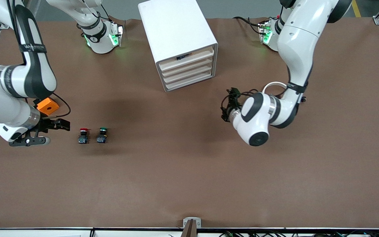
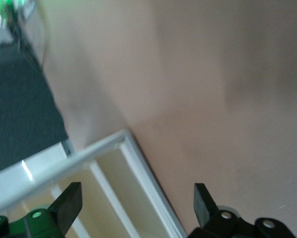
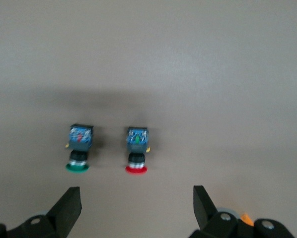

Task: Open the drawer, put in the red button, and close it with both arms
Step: 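Grasp the red button with the right gripper while the left gripper grips the drawer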

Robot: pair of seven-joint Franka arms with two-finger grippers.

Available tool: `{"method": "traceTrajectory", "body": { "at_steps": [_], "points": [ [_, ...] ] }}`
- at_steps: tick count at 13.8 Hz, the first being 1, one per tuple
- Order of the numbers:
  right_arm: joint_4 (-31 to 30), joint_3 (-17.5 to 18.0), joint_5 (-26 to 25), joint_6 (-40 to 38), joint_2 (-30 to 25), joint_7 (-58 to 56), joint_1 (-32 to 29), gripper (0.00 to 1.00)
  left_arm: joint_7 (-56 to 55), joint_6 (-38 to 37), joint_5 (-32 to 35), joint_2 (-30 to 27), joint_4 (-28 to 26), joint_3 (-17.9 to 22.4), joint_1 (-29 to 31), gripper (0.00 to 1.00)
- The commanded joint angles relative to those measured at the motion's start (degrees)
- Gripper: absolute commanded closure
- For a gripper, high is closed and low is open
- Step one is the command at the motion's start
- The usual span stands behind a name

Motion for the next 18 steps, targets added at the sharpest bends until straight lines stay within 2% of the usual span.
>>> {"method": "traceTrajectory", "body": {
  "at_steps": [1,3,6,7,10,11,18],
  "points": [
    [-4.2,0.7,-0.9,7.4,2.0,-0.6,-0.7,0.0,-7.8,-3.2,-9.6,2.2,1.5,0.4,-0.4,0.16],
    [-4.2,0.7,-0.8,10.9,5.1,-0.4,-0.7,0.0,-12.1,-4.8,-12.3,3.1,1.5,0.3,-0.9,0.2],
    [-3.9,0.7,-0.8,14.8,8.8,-0.4,-0.7,0.0,-19.2,-7.0,-16.8,4.9,1.5,0.3,-2.5,0.34],
    [-3.8,0.7,-0.8,15.6,9.7,-0.3,-0.8,0.0,-21.3,-7.2,-17.7,5.3,1.5,0.2,-2.9,0.36],
    [-3.8,0.7,-0.7,16.4,11.1,2.2,-0.3,0.0,-23.2,-9.2,-18.5,5.5,1.4,0.2,-5.0,0.37],
    [-3.8,0.7,-0.8,16.6,11.6,2.2,-0.3,0.0,-24.2,-9.2,-19.1,5.5,1.4,0.2,-5.9,0.43],
    [-2.5,0.6,-1.2,18.2,15.9,1.8,-0.2,0.0,-25.7,-9.9,-21.7,6.3,1.3,0.2,-8.8,0.44]
  ]
}}
